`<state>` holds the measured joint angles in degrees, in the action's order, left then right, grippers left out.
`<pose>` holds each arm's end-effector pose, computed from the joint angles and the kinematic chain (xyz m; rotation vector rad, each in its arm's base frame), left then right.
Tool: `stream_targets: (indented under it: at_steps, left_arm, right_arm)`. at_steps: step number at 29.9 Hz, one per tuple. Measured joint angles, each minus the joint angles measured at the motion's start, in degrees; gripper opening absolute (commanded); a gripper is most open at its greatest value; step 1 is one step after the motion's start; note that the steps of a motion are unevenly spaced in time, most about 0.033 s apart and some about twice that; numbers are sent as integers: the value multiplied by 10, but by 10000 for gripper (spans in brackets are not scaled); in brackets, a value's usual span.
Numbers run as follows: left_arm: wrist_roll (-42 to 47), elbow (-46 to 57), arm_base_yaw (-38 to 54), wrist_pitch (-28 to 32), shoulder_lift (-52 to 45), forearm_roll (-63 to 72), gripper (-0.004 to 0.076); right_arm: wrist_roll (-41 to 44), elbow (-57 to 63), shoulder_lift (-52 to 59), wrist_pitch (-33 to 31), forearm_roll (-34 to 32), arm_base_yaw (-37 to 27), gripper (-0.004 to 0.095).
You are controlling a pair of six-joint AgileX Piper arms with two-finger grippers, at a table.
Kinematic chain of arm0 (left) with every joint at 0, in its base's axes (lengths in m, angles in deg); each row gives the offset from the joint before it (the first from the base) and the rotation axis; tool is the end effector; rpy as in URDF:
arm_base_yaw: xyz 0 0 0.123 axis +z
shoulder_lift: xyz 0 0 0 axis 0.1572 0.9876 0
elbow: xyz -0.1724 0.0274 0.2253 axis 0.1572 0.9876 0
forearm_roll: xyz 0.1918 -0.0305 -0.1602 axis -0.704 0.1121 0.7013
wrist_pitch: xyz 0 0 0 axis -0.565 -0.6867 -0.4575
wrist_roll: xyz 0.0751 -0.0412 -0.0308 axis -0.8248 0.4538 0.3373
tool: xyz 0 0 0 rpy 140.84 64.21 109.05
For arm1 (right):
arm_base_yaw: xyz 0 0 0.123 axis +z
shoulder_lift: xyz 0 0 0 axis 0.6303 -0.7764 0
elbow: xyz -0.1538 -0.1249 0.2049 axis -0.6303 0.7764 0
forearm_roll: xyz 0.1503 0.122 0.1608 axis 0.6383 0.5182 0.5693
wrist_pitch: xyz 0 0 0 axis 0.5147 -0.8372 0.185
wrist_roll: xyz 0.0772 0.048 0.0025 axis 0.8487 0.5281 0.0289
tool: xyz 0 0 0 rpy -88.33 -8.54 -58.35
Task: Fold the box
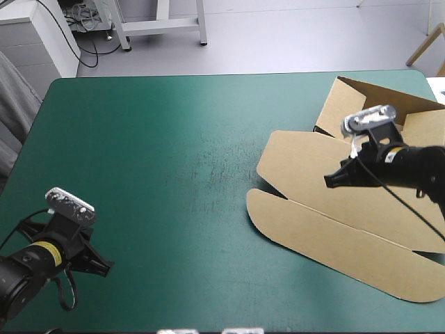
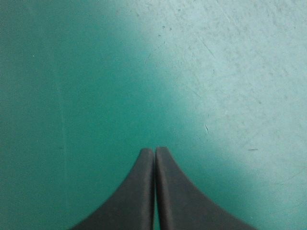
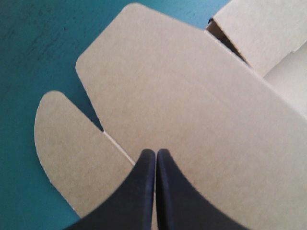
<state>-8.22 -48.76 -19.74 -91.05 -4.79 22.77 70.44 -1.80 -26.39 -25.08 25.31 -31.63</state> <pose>0.1047 -0.0306 0.3254 0.5874 2.3546 0.1324 0.2122 0.0444 0.3936 -0.4675 2.3543 0.1920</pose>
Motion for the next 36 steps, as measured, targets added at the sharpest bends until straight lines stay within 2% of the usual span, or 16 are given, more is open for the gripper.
stream_targets:
  at_steps: [7, 16, 24, 36]
  left_arm:
    - [0, 57, 0, 13, -89, 20, -10]
    - [-7, 117, 0, 22, -130, 33, -10]
    - [-39, 162, 0, 32, -130, 65, -10]
    - [-39, 162, 0, 34, -130, 67, -10]
  right_arm:
    - [-12, 173, 132, 48, -1, 1, -14]
    - [-14, 320, 284, 112, -1, 1, -14]
    - [-14, 380, 359, 126, 4, 1, -14]
    - [-8, 404, 370, 139, 13, 1, -14]
